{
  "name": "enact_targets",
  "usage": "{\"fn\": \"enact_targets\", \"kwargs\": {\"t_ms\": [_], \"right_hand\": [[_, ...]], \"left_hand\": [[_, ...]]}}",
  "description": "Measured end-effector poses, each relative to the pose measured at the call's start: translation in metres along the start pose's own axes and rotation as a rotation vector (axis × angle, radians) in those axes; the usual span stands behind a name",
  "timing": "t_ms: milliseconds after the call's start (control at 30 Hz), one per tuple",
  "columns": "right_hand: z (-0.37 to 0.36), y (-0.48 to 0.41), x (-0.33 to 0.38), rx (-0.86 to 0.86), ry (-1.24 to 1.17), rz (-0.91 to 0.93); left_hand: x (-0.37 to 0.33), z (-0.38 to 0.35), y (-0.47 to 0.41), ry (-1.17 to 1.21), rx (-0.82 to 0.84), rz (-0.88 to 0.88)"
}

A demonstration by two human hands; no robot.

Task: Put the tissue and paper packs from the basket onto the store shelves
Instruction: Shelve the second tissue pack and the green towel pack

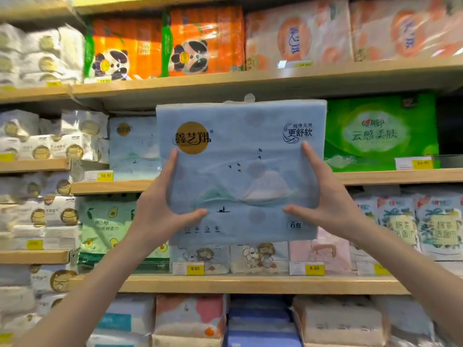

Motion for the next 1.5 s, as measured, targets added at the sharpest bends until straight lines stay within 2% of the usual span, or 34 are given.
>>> {"fn": "enact_targets", "kwargs": {"t_ms": [467, 633, 900, 1200, 1400, 1500], "right_hand": [[0.008, -0.136, 0.009, -0.19, 0.128, 0.169], [0.0, -0.165, 0.002, -0.238, 0.173, 0.198], [-0.035, -0.198, -0.051, -0.233, 0.182, 0.202], [-0.057, -0.214, -0.098, -0.209, 0.122, 0.154], [-0.082, -0.215, -0.13, -0.066, 0.115, 0.056], [-0.089, -0.219, -0.142, -0.007, 0.114, 0.005]], "left_hand": [[0.048, 0.05, -0.121, -0.058, -0.19, -0.258], [0.072, 0.047, -0.151, -0.071, -0.257, -0.276], [0.115, 0.01, -0.174, -0.071, -0.262, -0.261], [0.146, -0.019, -0.203, -0.13, -0.2, -0.219], [0.173, -0.048, -0.205, -0.123, -0.028, -0.126], [0.186, -0.054, -0.207, -0.168, 0.001, -0.047]]}}
Point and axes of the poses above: each hand's wrist, its own y-axis away from the middle knuckle, its own z-axis out of the back of the hand, x = y × z, the point moved 9 cm from there along -y, towards the middle knuckle, and after that the axes turned 7 degrees about x, right-handed, at the moved point
